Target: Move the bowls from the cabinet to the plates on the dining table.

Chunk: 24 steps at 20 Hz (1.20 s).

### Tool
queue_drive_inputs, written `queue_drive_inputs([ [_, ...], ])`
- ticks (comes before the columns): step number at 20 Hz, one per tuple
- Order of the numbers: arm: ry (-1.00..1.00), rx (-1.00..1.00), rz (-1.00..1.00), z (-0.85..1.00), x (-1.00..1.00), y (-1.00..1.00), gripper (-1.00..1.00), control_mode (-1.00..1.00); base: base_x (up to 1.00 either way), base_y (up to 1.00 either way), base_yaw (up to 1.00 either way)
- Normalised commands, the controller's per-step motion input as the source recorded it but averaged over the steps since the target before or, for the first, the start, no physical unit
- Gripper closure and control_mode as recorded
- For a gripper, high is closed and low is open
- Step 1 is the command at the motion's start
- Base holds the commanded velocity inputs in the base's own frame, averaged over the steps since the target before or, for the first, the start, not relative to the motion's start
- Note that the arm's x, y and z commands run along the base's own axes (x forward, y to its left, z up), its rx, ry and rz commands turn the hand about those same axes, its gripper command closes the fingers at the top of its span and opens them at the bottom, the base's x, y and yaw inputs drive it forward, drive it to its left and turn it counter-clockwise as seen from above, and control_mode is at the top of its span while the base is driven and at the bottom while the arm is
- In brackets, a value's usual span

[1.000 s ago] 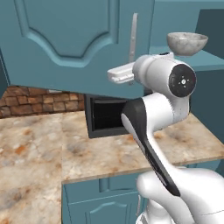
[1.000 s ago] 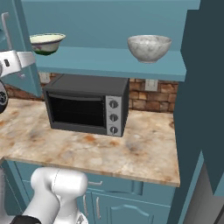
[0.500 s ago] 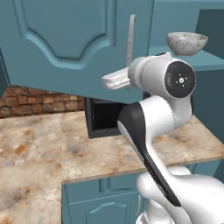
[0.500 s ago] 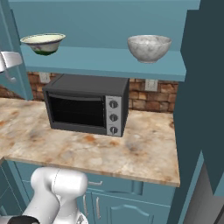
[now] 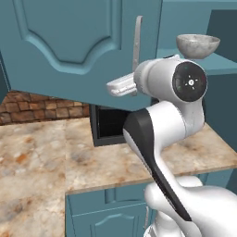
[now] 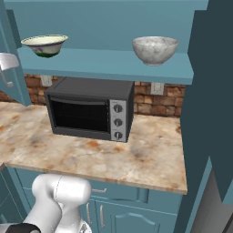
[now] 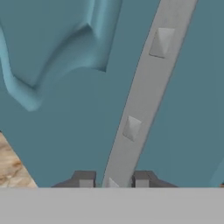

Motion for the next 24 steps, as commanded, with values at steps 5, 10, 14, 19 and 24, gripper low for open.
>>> queue_drive_inputs([
  [5, -0.01, 0.00, 0.05, 0.01, -0.25, 0.00, -1.00, -1.00, 0.00, 0.00, 0.00],
  [10, -0.04, 0.00, 0.15, 0.08, -0.48, -0.07, -1.00, -1.00, 0.00, 0.00, 0.00],
  [14, -0.06, 0.02, 0.13, 0.13, -0.34, -0.32, -1.00, -1.00, 0.00, 0.00, 0.00],
  [19, -0.04, 0.06, 0.11, 0.13, -0.04, -0.43, -1.00, -1.00, 0.00, 0.00, 0.00],
  [24, -0.03, 0.08, 0.09, 0.18, 0.00, -0.48, -1.00, -1.00, 0.00, 0.00, 0.00],
])
